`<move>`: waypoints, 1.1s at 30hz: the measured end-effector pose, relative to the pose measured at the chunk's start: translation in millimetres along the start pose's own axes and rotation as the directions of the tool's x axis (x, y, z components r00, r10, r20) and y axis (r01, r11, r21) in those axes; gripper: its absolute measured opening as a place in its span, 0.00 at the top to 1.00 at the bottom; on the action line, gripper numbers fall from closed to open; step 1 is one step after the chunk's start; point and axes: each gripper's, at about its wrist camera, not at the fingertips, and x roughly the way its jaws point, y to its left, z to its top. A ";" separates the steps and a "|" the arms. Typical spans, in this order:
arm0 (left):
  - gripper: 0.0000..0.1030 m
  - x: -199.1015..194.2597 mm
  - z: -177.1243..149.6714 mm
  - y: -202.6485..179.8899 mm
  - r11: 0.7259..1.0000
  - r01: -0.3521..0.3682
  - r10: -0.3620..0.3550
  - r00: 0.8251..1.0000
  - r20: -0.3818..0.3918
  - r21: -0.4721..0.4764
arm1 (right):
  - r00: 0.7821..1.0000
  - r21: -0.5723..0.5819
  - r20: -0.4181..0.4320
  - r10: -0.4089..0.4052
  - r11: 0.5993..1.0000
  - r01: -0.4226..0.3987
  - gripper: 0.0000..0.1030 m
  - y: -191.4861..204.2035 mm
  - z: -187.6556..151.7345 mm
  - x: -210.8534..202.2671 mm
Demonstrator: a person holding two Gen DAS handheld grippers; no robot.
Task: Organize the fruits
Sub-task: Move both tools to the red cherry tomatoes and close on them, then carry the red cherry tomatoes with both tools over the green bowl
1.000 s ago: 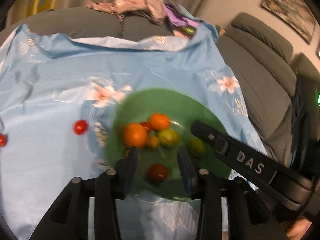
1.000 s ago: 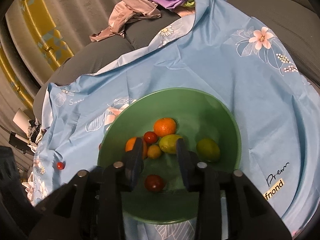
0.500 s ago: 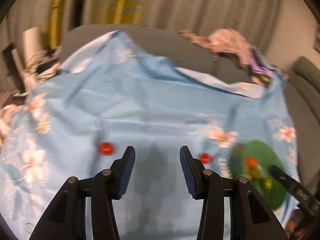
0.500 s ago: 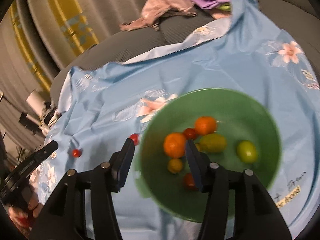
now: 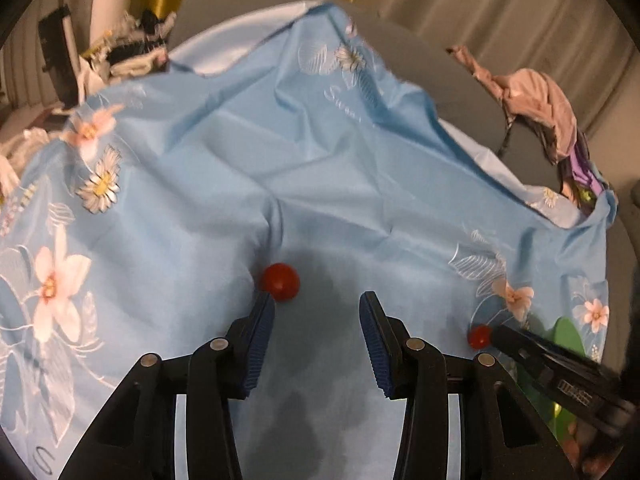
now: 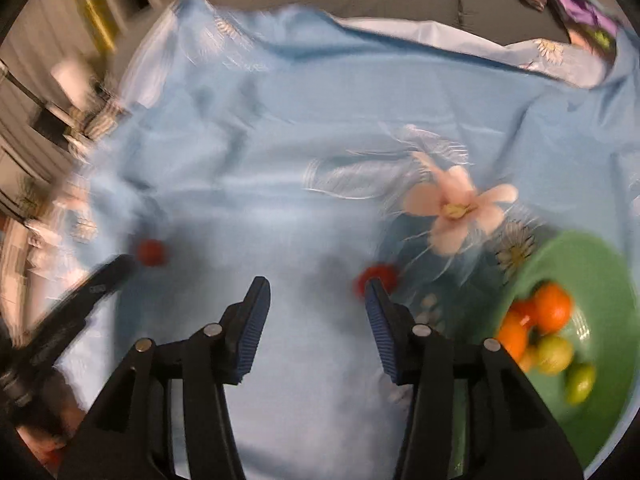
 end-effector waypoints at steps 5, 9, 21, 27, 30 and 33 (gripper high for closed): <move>0.60 13.9 7.0 8.4 0.999 -0.008 0.007 1.000 -0.026 -0.053 | 0.991 -0.075 -0.106 -0.080 0.995 0.072 0.56 -1.3 10.3 31.0; 0.60 30.4 7.9 9.9 0.996 -0.070 0.067 0.996 -0.065 -0.050 | 0.984 -0.098 -0.134 -0.120 0.989 0.107 0.56 -7.9 12.6 39.8; 0.74 54.8 13.5 12.6 0.992 -0.101 0.094 0.991 -0.095 -0.073 | 0.981 -0.109 -0.174 -0.084 0.992 0.065 0.73 -14.5 20.3 54.1; 0.75 48.2 5.0 11.9 0.992 -0.113 0.108 0.991 -0.078 -0.061 | 0.992 -0.004 -0.122 0.041 0.999 -0.041 0.73 -13.0 3.9 36.1; 0.75 40.4 -4.3 10.3 0.992 -0.087 0.079 0.993 -0.091 -0.088 | 0.991 0.053 -0.058 0.121 0.992 -0.118 0.73 -9.2 -16.1 18.3; 0.75 23.1 -10.9 -5.6 0.992 -0.125 0.124 0.991 -0.043 -0.018 | 0.993 0.060 -0.006 0.120 0.991 -0.119 0.73 2.9 -44.2 -0.1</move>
